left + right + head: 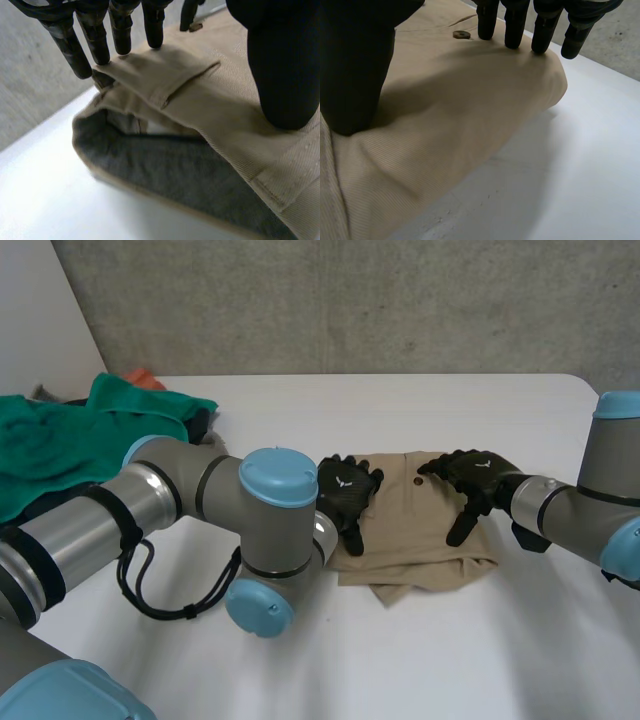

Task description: Fold the laundry.

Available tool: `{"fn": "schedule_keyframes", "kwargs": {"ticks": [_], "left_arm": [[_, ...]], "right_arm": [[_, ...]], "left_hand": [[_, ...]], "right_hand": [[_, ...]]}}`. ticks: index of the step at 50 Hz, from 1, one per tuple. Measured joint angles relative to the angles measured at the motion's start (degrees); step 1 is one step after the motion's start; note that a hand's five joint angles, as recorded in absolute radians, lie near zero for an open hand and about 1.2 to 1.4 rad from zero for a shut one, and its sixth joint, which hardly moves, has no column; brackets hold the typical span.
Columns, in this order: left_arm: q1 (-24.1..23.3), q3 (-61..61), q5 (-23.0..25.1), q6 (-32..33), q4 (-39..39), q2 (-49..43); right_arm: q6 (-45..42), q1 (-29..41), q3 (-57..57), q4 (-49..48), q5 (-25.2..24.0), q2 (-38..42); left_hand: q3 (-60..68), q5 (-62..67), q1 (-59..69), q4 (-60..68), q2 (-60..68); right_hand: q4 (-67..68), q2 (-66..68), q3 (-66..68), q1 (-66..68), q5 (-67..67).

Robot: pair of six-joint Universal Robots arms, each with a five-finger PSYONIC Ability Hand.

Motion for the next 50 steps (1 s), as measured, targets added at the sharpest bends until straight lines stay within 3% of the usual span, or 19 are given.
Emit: {"fn": "schedule_keyframes", "kwargs": {"ticks": [9,17,24,27,31,41,50], "left_arm": [[-0.47,-2.01,-2.85,0.81,-4.59,2.84],[-1.09,-4.25,-3.70,0.67,-4.20,9.87],[-0.98,-10.31,-2.31,0.27,2.53,19.63],[-0.78,-14.09,0.97,-0.02,6.40,24.08],[-0.08,-17.70,7.07,-0.84,8.66,28.13],[5.27,-26.23,29.96,-9.69,6.83,36.26],[6.74,-29.08,33.89,-12.06,4.97,38.47]], "right_arm": [[-3.32,-0.04,-0.43,-0.28,-0.48,0.58],[-2.24,-0.72,1.34,-0.93,0.31,-6.84],[8.34,-4.59,8.38,-4.68,7.90,-14.48],[13.58,-6.57,13.03,-5.78,10.11,-16.56],[16.76,-8.04,18.01,-6.33,9.09,-17.54],[18.42,-9.70,28.51,-10.17,-2.47,-16.77],[18.92,-8.39,28.34,-13.55,-3.31,-13.00]], "left_hand": [[0.00,0.00,1.96,0.00,0.00],[-0.14,-0.22,1.40,-0.29,-0.30],[-0.14,-0.22,1.40,-0.29,-0.36],[-0.14,-0.22,1.40,-0.29,-0.36],[-0.14,-0.22,1.40,-0.29,-0.36],[-0.14,-0.22,1.40,-0.29,-0.36],[-0.14,-0.22,1.40,-0.29,-0.36]], "right_hand": [[0.00,0.00,0.00,0.00,0.00],[0.00,0.00,0.00,0.00,0.00],[0.00,0.00,0.00,0.00,0.00],[0.00,-0.01,0.01,0.00,0.00],[0.00,-0.01,0.00,0.00,-0.01],[0.00,-0.01,0.00,0.00,0.00],[0.00,-0.01,0.00,0.00,-0.01]]}}
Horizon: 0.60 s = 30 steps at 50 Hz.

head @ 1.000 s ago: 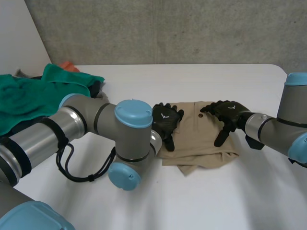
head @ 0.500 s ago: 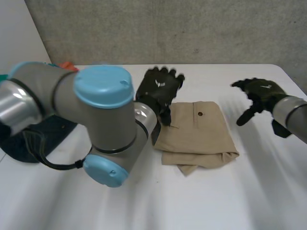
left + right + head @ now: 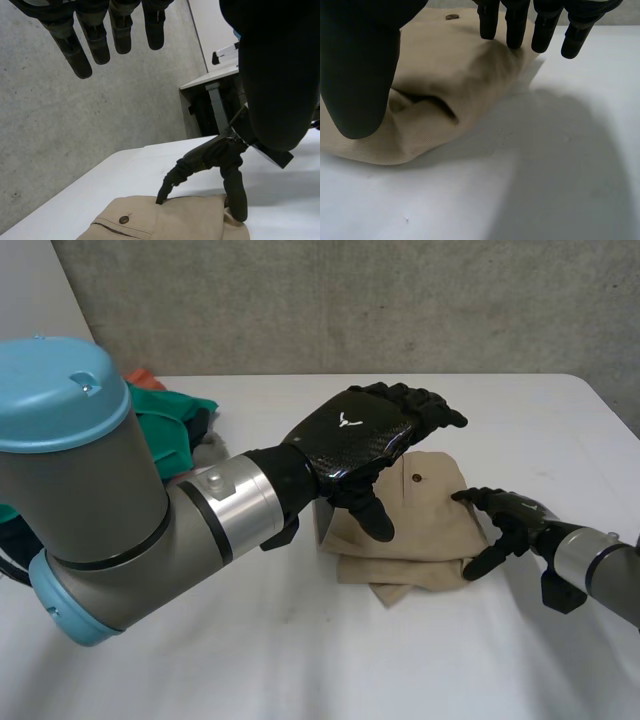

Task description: Fold the laundry.

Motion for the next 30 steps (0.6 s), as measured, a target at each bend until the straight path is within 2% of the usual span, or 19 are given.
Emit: {"fn": "schedule_keyframes", "kwargs": {"ticks": [8,11,13,17,19,25,30], "left_arm": [[0.21,-1.55,-0.42,0.26,0.07,0.50],[0.42,-1.92,-0.42,0.36,0.12,0.48],[0.55,-2.04,-0.40,0.38,0.15,0.46],[0.87,-2.18,-0.24,0.39,0.30,0.44],[0.95,-2.19,-0.18,0.39,0.36,0.44],[0.99,-2.05,-0.10,0.31,0.53,0.42],[1.01,-1.30,-0.12,0.20,0.57,0.41]], "right_arm": [[0.20,3.56,-2.60,-2.22,1.14,3.46],[1.03,5.04,-4.08,-2.74,1.50,4.59],[1.83,5.62,-4.93,-2.90,1.66,5.12],[4.21,6.58,-7.48,-3.01,2.02,6.88],[5.10,6.84,-8.80,-2.98,2.16,7.70],[7.47,7.02,-13.38,-3.26,3.16,8.89],[10.93,6.72,-19.62,-4.11,5.01,10.76]], "left_hand": [[0.00,0.00,0.00,0.00,0.00],[0.00,0.00,0.00,0.00,0.00],[0.00,0.00,0.00,0.00,0.00],[0.00,0.00,0.00,0.00,0.00],[0.00,0.00,0.00,0.00,0.00],[0.00,0.00,0.00,0.00,0.00],[0.00,0.00,0.00,0.00,0.00]], "right_hand": [[0.15,0.22,0.23,0.20,0.40],[5.86,6.35,6.24,5.40,6.02],[12.03,12.46,12.37,11.27,11.96],[42.21,41.98,37.27,35.43,40.28],[51.03,49.22,44.10,43.48,49.60],[55.93,53.19,50.52,47.73,51.12],[56.23,53.20,50.59,47.78,51.39]]}}
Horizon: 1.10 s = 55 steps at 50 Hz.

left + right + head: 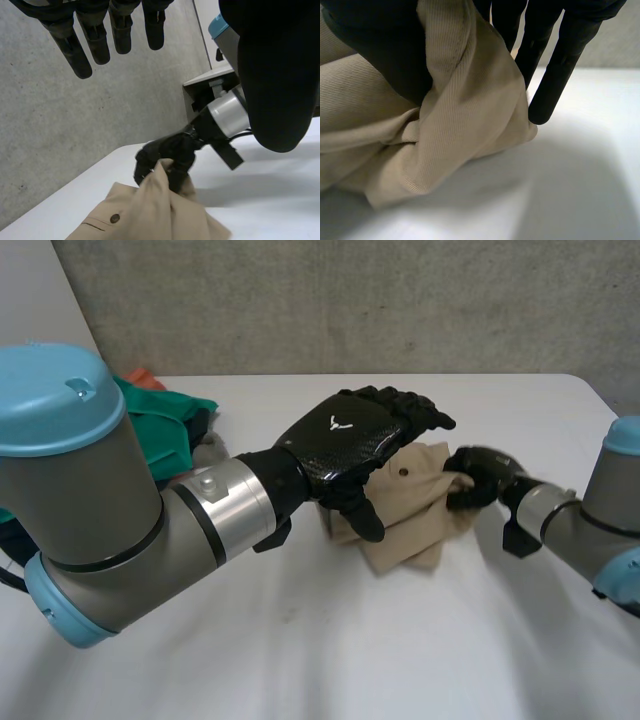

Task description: Fold the laundry.

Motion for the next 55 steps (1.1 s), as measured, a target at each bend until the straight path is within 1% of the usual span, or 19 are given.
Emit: {"fn": "schedule_keyframes", "kwargs": {"ticks": [5,9,11,12,16,17,23,27,34,36,37,38,39,41,43,49,50,52,55], "left_arm": [[0.03,1.09,-0.13,-0.18,0.00,-0.03],[0.00,2.07,-0.23,-0.22,-0.01,-0.07],[-0.09,2.59,-0.29,-0.24,-0.01,-0.09],[-0.15,2.82,-0.31,-0.24,-0.01,-0.10],[-0.40,3.74,-0.39,-0.26,-0.01,-0.20],[-0.50,4.17,-0.42,-0.26,-0.01,-0.26],[-0.83,5.20,-0.50,-0.31,-0.01,-0.49],[-1.33,5.62,-0.51,-0.39,-0.01,-0.66],[-2.09,5.77,-0.51,-1.15,-0.01,-0.79],[-2.31,5.75,-0.51,-1.52,-0.01,-0.80],[-2.40,5.73,-0.51,-1.65,-0.01,-0.79],[-2.40,5.73,-0.51,-1.65,-0.01,-0.79],[-2.58,5.67,-0.51,-1.85,-0.01,-0.77],[-2.70,5.63,-0.51,-1.94,-0.01,-0.72],[-2.83,5.60,-0.51,-2.02,-0.01,-0.58],[-3.05,5.56,-0.51,-2.04,-0.01,-0.23],[-3.14,5.49,-0.51,-2.04,-0.02,-0.12],[-3.25,5.37,-0.54,-2.03,-0.02,0.06],[-3.36,5.14,-0.57,-2.02,-0.04,0.57]], "right_arm": [[3.26,-1.15,-8.85,-1.98,2.77,4.79],[5.08,-4.42,-19.16,-3.82,6.76,10.89],[5.16,-4.72,-20.01,-3.90,7.14,11.39],[5.63,-7.03,-27.04,-4.20,9.93,15.38],[5.94,-10.11,-36.37,-3.51,13.00,20.67],[6.01,-12.14,-42.73,-2.24,14.39,24.14],[5.99,-17.35,-55.67,1.55,16.09,30.89],[5.92,-20.17,-59.90,2.77,15.52,33.10],[5.89,-22.18,-60.68,3.85,12.95,34.39],[5.89,-22.84,-60.27,4.53,12.42,34.46],[5.88,-23.21,-60.01,5.04,12.27,34.42],[5.88,-23.21,-60.01,5.04,12.27,34.42],[5.82,-23.98,-59.47,6.15,12.18,34.25],[5.67,-24.53,-58.86,7.09,12.25,33.95],[4.96,-25.48,-57.10,8.49,12.41,32.62],[0.72,-27.33,-50.48,9.77,12.70,27.02],[-1.79,-27.71,-47.69,9.81,13.20,24.33],[-4.99,-27.93,-44.86,9.64,14.55,21.31],[-11.43,-28.03,-40.31,8.39,18.71,15.90]], "left_hand": [[0.00,0.00,0.00,0.00,0.00],[0.00,0.00,0.00,0.00,0.00],[0.00,0.00,0.00,0.00,0.00],[0.00,0.00,0.00,0.00,0.00],[0.00,0.00,0.00,0.00,0.00],[0.00,0.00,0.00,0.00,0.00],[0.00,0.00,0.00,0.00,0.00],[0.00,0.00,0.00,0.00,0.00],[0.00,0.00,0.00,0.00,0.00],[0.00,0.00,0.00,0.00,0.00],[0.00,0.00,0.00,0.00,0.00],[0.00,0.00,0.00,0.00,0.00],[0.00,0.00,0.00,0.00,0.00],[0.00,0.00,0.00,0.00,0.00],[0.00,0.00,0.00,0.00,0.00],[0.00,0.00,0.00,0.00,0.00],[0.00,0.00,0.00,0.00,0.00],[0.00,0.00,0.00,0.00,0.00],[0.00,0.00,0.00,0.00,0.00]], "right_hand": [[0.02,0.00,0.00,0.55,0.23],[0.07,0.00,0.01,0.55,1.22],[0.10,0.00,0.01,0.57,1.22],[0.20,0.00,0.01,0.58,1.22],[0.31,0.00,0.09,0.58,1.23],[0.45,0.00,1.08,0.58,1.28],[0.70,0.00,1.90,0.58,1.28],[0.79,0.00,2.15,0.58,1.28],[0.80,0.00,2.15,0.58,1.28],[-11.13,-10.06,-7.36,-6.62,-8.26],[-19.94,-18.94,-16.05,-14.82,-16.90],[-19.94,-18.94,-16.05,-14.82,-16.90],[-37.51,-37.05,-33.63,-33.71,-34.54],[-50.31,-49.40,-45.63,-44.81,-46.05],[-55.65,-53.11,-50.36,-47.65,-50.69],[-56.20,-53.19,-50.49,-47.65,-51.35],[-56.20,-53.19,-50.49,-47.65,-51.35],[-56.20,-53.19,-50.49,-47.65,-51.37],[-56.20,-53.19,-50.49,-47.65,-51.38]]}}
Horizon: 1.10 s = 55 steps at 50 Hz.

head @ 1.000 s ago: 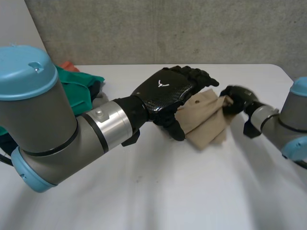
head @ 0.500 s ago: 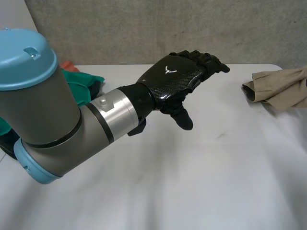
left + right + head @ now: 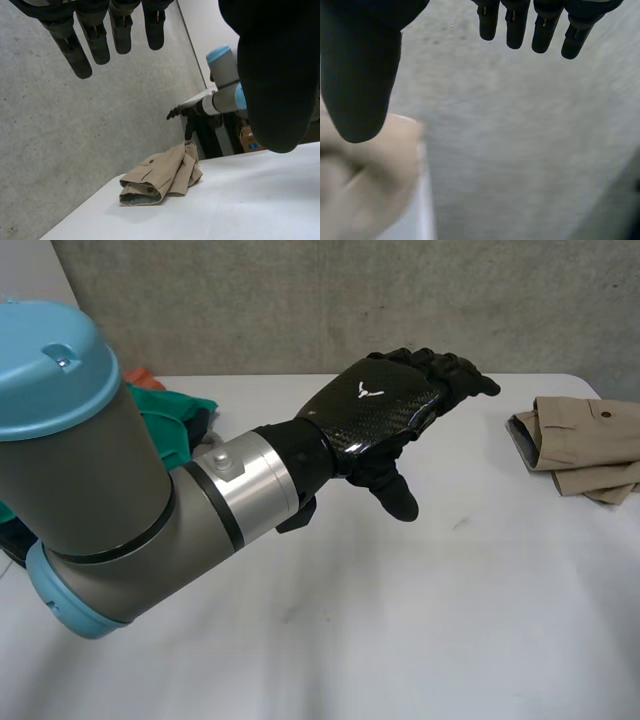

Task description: Fold the laundry.

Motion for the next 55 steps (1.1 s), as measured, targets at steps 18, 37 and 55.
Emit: {"fn": "schedule_keyframes", "kwargs": {"ticks": [18,37,55], "left_arm": [[8.71,-2.01,-17.64,7.79,3.75,6.45],[39.87,2.96,-23.25,44.16,14.91,-19.07],[39.07,8.17,-13.02,42.97,17.35,-26.92]], "right_arm": [[-18.99,9.56,45.77,-37.97,-15.39,-34.60],[-33.84,17.02,67.65,-17.69,-33.42,-44.25],[-36.31,16.28,68.75,-15.06,-30.63,-41.67]], "left_hand": [[0.00,0.00,0.02,0.00,0.00],[0.06,0.01,0.03,0.03,0.06],[55.46,51.95,52.18,56.24,55.84]], "right_hand": [[0.00,0.00,-0.16,0.00,0.00],[-0.01,-0.01,-0.17,0.00,0.00],[-0.01,-0.01,-0.17,0.00,-0.01]]}}
